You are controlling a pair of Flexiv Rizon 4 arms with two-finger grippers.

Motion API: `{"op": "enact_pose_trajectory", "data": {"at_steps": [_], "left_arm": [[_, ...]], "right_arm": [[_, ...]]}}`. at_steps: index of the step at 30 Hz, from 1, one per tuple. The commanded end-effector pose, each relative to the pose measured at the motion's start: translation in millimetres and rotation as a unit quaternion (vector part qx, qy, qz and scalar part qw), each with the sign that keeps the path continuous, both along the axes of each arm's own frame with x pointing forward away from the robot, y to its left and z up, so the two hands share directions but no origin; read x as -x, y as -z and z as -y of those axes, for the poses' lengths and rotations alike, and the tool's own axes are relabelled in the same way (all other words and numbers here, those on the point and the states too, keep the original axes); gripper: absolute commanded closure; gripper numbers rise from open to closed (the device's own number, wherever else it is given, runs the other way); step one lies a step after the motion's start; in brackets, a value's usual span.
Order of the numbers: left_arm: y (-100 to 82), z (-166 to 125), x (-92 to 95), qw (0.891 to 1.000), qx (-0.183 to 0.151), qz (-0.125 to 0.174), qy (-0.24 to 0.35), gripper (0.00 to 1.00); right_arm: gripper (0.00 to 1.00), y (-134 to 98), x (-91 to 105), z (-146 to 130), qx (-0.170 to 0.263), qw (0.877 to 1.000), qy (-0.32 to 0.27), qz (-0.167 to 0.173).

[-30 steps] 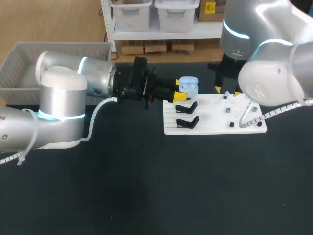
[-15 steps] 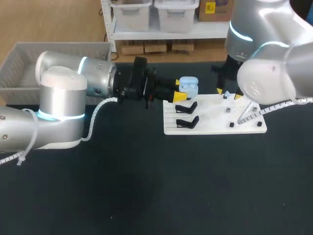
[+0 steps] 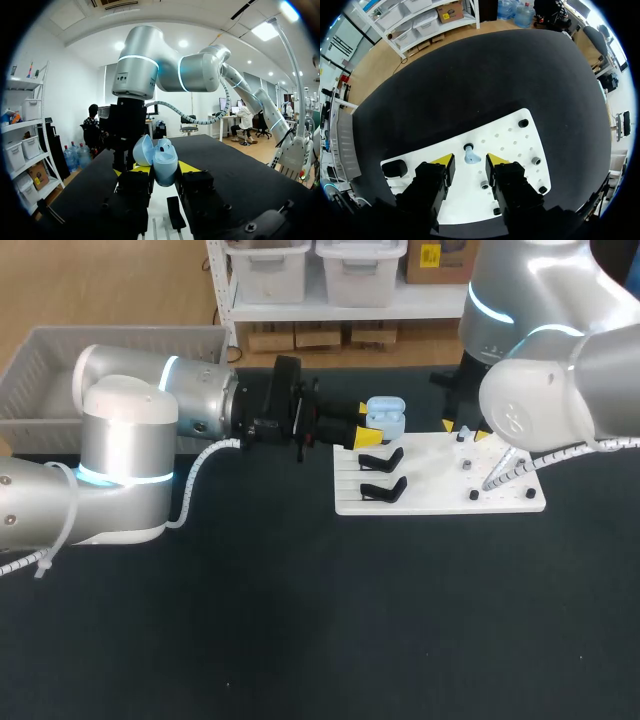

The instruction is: Pick up each earbud case from the left stands, insert the matching earbuds, close the lid, and place the case in the box.

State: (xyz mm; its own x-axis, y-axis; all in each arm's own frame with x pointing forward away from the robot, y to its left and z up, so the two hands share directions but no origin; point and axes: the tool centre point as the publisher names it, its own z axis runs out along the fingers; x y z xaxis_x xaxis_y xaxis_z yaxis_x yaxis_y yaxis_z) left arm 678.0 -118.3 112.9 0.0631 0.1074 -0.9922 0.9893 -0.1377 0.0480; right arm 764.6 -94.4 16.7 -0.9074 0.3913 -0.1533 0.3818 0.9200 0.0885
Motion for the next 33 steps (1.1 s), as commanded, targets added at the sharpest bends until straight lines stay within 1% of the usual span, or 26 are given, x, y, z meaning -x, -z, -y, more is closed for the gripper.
{"op": "enact_pose_trajectory", "data": {"at_steps": [1, 12, 15, 21, 23, 24, 29, 33], "left_arm": [[0.2, 0, -0.6, 1.0, -0.001, 0.0, 0.0, 1.0], [0.2, 0, -0.6, 1.0, -0.001, 0.0, 0.0, 1.0], [0.2, 0, -0.6, 1.0, -0.001, 0.0, 0.0, 1.0], [0.2, 0, -0.6, 1.0, -0.001, 0.0, 0.0, 1.0], [0.2, 0, -0.6, 1.0, -0.001, 0.0, 0.0, 1.0], [0.2, 0, -0.6, 1.0, -0.001, 0.0, 0.0, 1.0], [0.2, 0, -0.6, 1.0, -0.001, 0.0, 0.0, 1.0], [0.2, 0, -0.6, 1.0, -0.001, 0.0, 0.0, 1.0]], "right_arm": [[0.63, 2, 0.4, 1, -0.001, 1.0, 0.002, 0.001], [0.68, 7, -0.7, -1, 0.0, 1.0, 0.001, -0.004], [0.75, 7, -1.9, -1, -0.001, 1.0, 0.003, -0.003], [0.79, 6, -3.0, -2, 0.001, 1.0, 0.001, -0.002], [0.95, 6, -3.2, -3, 0.002, 1.0, 0.0, -0.001], [1.0, 6, -3.2, -3, 0.003, 1.0, 0.0, -0.001], [1.0, 4, -4.1, -3, 0.005, 1.0, -0.001, 0.0], [1.0, -5, -1.6, -2, 0.005, 1.0, -0.001, 0.002]]}}
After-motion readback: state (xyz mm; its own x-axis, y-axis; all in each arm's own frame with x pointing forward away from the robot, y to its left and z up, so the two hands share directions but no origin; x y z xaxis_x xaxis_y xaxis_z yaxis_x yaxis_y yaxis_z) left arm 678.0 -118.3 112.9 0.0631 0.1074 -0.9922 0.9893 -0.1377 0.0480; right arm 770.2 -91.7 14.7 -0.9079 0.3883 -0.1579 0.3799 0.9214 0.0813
